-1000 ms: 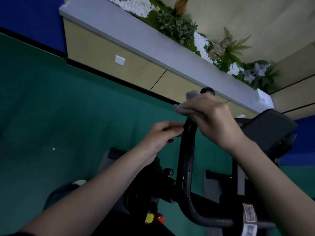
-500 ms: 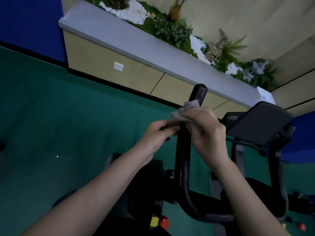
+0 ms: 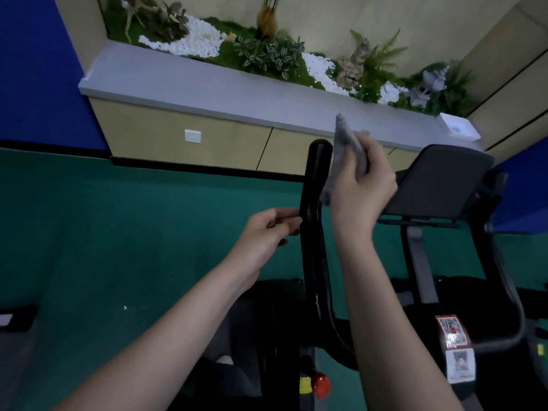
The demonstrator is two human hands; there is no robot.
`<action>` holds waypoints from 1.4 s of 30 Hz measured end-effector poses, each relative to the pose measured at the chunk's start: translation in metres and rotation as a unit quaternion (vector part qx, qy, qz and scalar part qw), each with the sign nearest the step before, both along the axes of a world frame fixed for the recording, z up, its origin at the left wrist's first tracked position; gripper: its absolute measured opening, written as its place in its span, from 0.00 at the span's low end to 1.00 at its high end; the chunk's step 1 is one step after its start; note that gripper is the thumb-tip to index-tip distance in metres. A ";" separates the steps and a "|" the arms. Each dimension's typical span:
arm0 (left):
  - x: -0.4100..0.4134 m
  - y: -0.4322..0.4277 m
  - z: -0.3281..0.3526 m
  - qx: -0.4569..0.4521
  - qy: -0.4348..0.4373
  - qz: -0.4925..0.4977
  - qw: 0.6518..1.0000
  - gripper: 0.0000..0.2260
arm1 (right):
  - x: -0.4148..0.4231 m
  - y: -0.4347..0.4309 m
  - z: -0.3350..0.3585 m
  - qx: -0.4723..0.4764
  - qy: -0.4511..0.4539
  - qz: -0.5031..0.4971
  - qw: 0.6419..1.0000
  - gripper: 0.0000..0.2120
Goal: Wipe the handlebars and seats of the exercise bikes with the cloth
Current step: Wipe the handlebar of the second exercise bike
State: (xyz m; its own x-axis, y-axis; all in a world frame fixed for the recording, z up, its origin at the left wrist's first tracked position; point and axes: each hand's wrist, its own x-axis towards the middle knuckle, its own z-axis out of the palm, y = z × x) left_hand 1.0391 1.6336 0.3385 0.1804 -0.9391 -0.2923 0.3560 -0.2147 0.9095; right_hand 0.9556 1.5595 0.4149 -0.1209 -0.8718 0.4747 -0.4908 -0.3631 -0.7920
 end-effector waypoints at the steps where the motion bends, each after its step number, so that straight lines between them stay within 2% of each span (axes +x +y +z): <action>1: 0.001 0.000 0.000 0.000 -0.003 -0.003 1.000 0.08 | 0.005 -0.005 0.001 0.028 -0.001 0.005 1.000 0.10; 4: 0.003 0.000 0.002 -0.004 -0.014 -0.012 1.000 0.09 | 0.006 -0.015 -0.004 0.110 -0.017 0.054 0.992 0.09; 7: 0.003 -0.002 0.003 -0.005 -0.024 -0.020 0.999 0.09 | -0.007 -0.012 -0.018 0.167 -0.006 0.061 0.984 0.10; 15: 0.002 -0.007 0.001 -0.004 -0.010 -0.015 1.000 0.06 | -0.002 -0.030 -0.017 0.265 -0.166 0.101 0.944 0.10; 19: 0.000 -0.009 0.000 -0.006 -0.006 0.000 1.000 0.06 | -0.009 -0.027 -0.023 0.283 -0.188 0.149 0.929 0.12; 24: -0.001 -0.011 0.000 -0.004 -0.015 0.005 1.000 0.07 | -0.015 -0.019 -0.036 0.281 -0.197 0.160 0.925 0.10; 28: -0.003 -0.011 0.001 0.000 -0.016 0.007 1.000 0.05 | -0.009 -0.033 -0.024 0.316 -0.263 0.148 0.900 0.11; 32: -0.003 -0.011 0.001 -0.001 -0.020 0.010 1.000 0.05 | -0.005 -0.041 -0.017 0.332 -0.296 0.180 0.878 0.12; 35: -0.003 -0.011 0.002 0.000 -0.023 0.014 1.000 0.06 | -0.006 -0.035 -0.024 0.353 -0.327 0.163 0.861 0.12; 40: -0.003 -0.013 0.004 0.003 -0.039 0.014 0.999 0.05 | -0.016 -0.010 -0.034 0.344 -0.263 0.163 0.886 0.13; 42: -0.002 -0.013 0.005 -0.002 -0.052 0.013 0.999 0.05 | -0.016 -0.001 -0.034 0.332 -0.189 0.136 0.914 0.12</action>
State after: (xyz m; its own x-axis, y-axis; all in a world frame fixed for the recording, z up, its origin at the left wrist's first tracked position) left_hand 1.0375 1.6209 0.3438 0.2342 -0.9346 -0.2678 0.2655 -0.2035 0.9424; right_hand 0.9393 1.5588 0.3807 0.0975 -0.9748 -0.2008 -0.0990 0.1912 -0.9765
